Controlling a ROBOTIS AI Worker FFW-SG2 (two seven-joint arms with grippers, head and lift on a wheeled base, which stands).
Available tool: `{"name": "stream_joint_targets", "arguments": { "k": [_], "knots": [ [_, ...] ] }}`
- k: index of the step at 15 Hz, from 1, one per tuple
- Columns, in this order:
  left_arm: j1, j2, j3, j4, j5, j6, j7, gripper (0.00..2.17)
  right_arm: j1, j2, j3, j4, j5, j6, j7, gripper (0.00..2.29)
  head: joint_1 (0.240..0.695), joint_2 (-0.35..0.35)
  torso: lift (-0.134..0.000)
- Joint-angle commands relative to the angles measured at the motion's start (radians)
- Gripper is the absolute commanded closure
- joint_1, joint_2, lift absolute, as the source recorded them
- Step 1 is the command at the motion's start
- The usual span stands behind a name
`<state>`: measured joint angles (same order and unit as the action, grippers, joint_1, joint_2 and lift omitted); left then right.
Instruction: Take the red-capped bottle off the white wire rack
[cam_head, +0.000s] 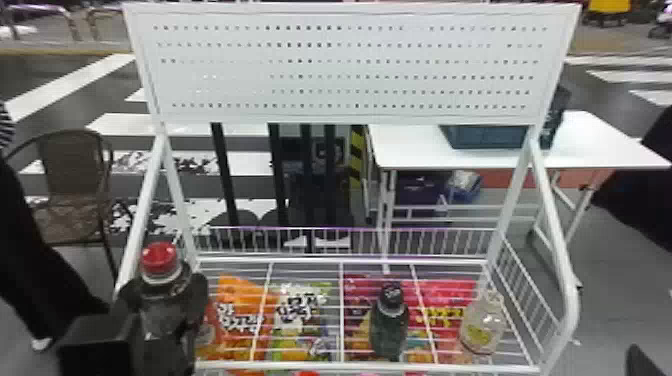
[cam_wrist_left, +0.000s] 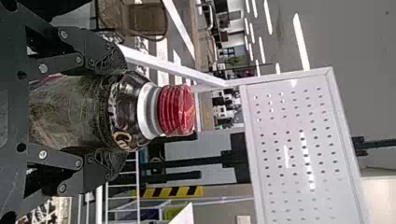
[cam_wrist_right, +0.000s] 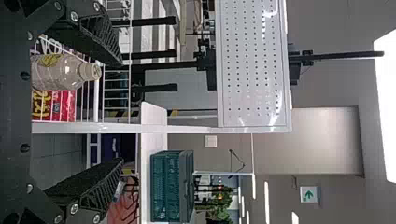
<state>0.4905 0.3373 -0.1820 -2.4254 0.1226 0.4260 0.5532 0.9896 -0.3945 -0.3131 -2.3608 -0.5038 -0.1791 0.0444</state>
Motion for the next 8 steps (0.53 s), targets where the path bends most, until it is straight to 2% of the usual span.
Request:
{"name": "stream_joint_targets", "arguments": {
  "k": [1,3,8],
  "knots": [
    [0.065,0.0,0.059,-0.075,0.026,-0.043,-0.033,1.06,-0.002,0.0,0.003,0.0,0.001,0.001,0.0,0.17,0.499,0.0,0.0],
    [0.089,0.002,0.093,-0.076,0.06,-0.095,-0.09,1.06,-0.002,0.003,0.003,0.0,0.001,0.001,-0.001,0.17,0.499,0.0,0.0],
    [0.097,0.009,0.095,-0.063,0.055,-0.095,-0.093,1.06,-0.003,0.008,0.017,-0.002,0.008,0.001,-0.001,0.17,0.499,0.0,0.0]
  ]
}}
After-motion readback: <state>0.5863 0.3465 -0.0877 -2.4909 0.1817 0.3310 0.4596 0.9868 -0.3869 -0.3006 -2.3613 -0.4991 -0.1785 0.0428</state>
